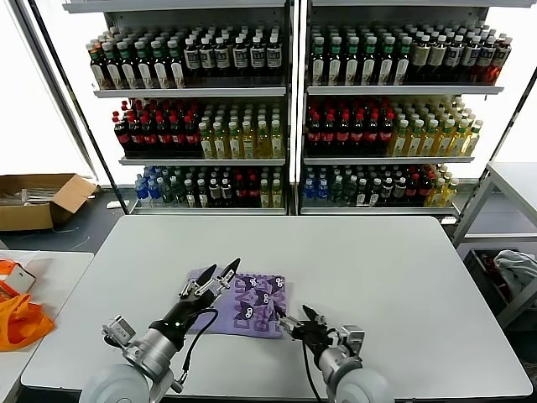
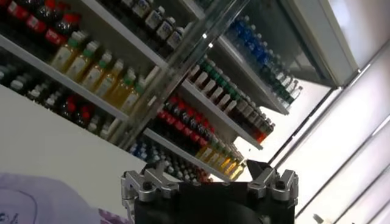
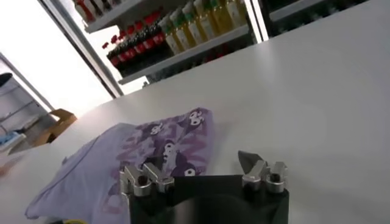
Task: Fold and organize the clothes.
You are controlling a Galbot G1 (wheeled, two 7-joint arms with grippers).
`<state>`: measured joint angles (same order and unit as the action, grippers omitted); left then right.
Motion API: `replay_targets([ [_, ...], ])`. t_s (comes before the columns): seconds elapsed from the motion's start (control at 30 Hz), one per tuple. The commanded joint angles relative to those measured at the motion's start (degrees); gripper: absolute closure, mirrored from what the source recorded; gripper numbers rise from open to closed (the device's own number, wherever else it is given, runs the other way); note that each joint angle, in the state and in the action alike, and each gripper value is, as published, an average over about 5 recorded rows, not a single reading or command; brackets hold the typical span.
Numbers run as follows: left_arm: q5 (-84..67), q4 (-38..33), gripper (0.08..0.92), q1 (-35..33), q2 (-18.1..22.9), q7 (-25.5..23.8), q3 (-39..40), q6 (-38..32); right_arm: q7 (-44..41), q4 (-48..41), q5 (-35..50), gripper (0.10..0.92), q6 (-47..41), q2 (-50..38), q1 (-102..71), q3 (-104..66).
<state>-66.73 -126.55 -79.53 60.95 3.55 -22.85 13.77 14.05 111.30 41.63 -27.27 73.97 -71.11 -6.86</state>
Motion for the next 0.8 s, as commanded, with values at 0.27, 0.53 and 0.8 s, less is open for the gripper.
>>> replay_targets([
  [0.27,0.43,-2.01,0.177,-1.64,0.2,1.24,-4.58,-0.21,5.53,-2.67,0.94,0.518,-5.89,0.9,6.1,6.25],
  [0.53,0.39,-2.15,0.177,-2.38,0.16,1.95,-6.25,0.02,2.81,0.37,-0.9,0.752,-5.87,-1.67,3.81,2.96],
  [0.8,0.01,-2.09,0.177,-2.83,0.01,2.36,-8.07,0.11,-4.26,5.69,-11.77,0.918,-5.83,-11.66,-3.22,-8.08],
])
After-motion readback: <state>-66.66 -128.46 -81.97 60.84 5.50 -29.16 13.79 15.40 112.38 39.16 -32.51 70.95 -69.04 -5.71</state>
